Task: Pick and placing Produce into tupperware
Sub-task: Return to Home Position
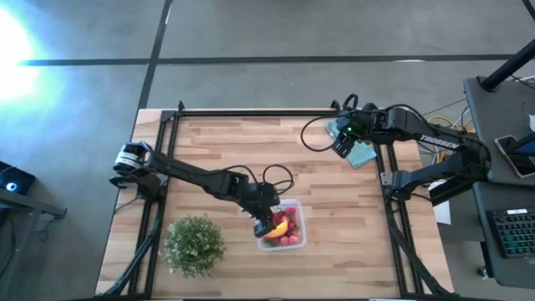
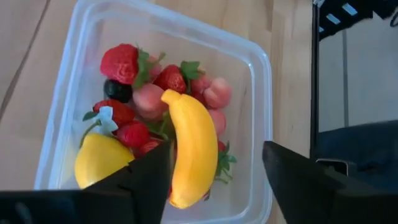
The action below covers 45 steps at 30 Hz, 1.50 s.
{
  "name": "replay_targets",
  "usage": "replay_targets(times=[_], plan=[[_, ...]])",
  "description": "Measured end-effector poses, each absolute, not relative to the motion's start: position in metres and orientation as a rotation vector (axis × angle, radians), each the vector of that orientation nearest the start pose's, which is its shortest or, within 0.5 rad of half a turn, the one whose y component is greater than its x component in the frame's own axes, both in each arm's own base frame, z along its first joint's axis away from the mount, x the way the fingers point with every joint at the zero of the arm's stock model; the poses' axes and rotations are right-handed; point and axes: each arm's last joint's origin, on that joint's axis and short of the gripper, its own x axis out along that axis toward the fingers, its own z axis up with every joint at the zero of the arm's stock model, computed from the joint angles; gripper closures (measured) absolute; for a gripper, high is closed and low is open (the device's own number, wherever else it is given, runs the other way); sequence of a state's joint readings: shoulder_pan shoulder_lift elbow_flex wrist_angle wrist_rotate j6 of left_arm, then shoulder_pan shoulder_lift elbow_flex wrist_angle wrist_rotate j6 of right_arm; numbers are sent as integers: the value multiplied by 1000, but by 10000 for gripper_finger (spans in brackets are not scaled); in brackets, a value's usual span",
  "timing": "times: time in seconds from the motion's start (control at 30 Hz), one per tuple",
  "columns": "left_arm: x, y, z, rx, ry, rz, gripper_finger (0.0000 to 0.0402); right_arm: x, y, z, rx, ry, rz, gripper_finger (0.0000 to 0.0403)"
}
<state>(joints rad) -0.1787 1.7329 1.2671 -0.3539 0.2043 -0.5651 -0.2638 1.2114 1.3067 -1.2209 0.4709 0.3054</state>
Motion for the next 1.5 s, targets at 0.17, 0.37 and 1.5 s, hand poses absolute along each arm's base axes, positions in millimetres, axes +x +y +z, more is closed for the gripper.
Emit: replay_targets(times=[0.17, 0.37, 1.5], plan=[[362, -58, 249, -481, 870, -135, 141, 195, -66, 349, 129, 1036, -813, 179], [347, -44, 274, -521, 834, -96, 137, 195, -66, 350, 170, 1012, -832, 179], [96, 6, 311, -431, 103, 174, 136, 37, -16, 343, 276, 327, -542, 179]])
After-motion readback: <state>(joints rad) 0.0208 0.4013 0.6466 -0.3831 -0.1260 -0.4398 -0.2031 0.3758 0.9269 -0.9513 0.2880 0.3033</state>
